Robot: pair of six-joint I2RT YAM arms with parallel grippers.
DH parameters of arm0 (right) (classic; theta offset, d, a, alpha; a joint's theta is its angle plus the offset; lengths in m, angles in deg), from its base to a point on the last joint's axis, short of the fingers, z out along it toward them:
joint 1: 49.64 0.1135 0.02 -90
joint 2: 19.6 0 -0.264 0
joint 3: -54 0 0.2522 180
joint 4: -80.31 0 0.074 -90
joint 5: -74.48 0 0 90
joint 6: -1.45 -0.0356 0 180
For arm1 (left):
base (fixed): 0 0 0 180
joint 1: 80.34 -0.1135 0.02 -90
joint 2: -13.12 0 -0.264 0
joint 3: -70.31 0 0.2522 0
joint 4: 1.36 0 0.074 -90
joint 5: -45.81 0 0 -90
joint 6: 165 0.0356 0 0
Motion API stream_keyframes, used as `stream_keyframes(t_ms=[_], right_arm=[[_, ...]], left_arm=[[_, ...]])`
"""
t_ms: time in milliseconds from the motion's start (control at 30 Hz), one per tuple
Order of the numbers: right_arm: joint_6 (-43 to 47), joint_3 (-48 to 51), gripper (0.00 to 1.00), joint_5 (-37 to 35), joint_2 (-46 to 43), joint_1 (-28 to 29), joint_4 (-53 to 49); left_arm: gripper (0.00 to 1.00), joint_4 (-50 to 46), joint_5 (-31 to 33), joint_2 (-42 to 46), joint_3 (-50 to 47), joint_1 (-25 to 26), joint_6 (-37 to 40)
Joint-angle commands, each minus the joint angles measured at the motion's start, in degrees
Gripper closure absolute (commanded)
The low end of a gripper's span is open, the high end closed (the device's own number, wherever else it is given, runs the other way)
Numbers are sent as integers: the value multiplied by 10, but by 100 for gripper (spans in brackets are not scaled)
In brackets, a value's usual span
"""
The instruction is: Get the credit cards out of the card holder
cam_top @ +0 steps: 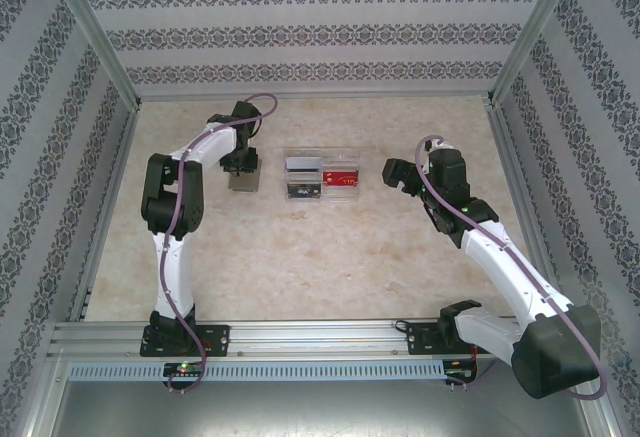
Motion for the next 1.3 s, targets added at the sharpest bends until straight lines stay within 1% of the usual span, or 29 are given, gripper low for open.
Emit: stream_keyframes(t_ms=[0,200,367,500,600,667,800,867,1000,1100,1200,1267], right_arm=[[5,-10,2,-12,6,5,-3],[6,-14,2,-14,8,12,-3],[8,-18,2,-16,8,22,-5],[6,-23,2,-20,12,37,-6],[5,-29,2,-24,15,52,-11],[4,-30,2,-30,16,64,-14],[1,-29,2,-42,17,89,-18],[0,-28,2,-46,17,103,-21],[-4,-26,2,-63,17,132,-33],[-10,-19,2,-75,8,148,-44],[-19,-7,2,-79,-8,159,-48],[-17,-1,2,-64,-16,166,-50]], left_arm=[[76,-49,31,-23,1,8,19],[100,-57,37,-18,3,8,20],[100,-60,24,20,-9,9,10],[100,-60,5,81,-46,13,-10],[100,-48,-22,146,-105,16,-15],[100,-40,-29,189,-147,21,-22],[100,-37,-53,270,-226,32,-57],[100,-37,-59,304,-255,47,-79],[100,-22,-75,364,-303,99,-153],[100,17,-74,407,-349,156,-239],[100,62,-51,435,-393,222,-339],[100,91,-30,438,-412,265,-401]])
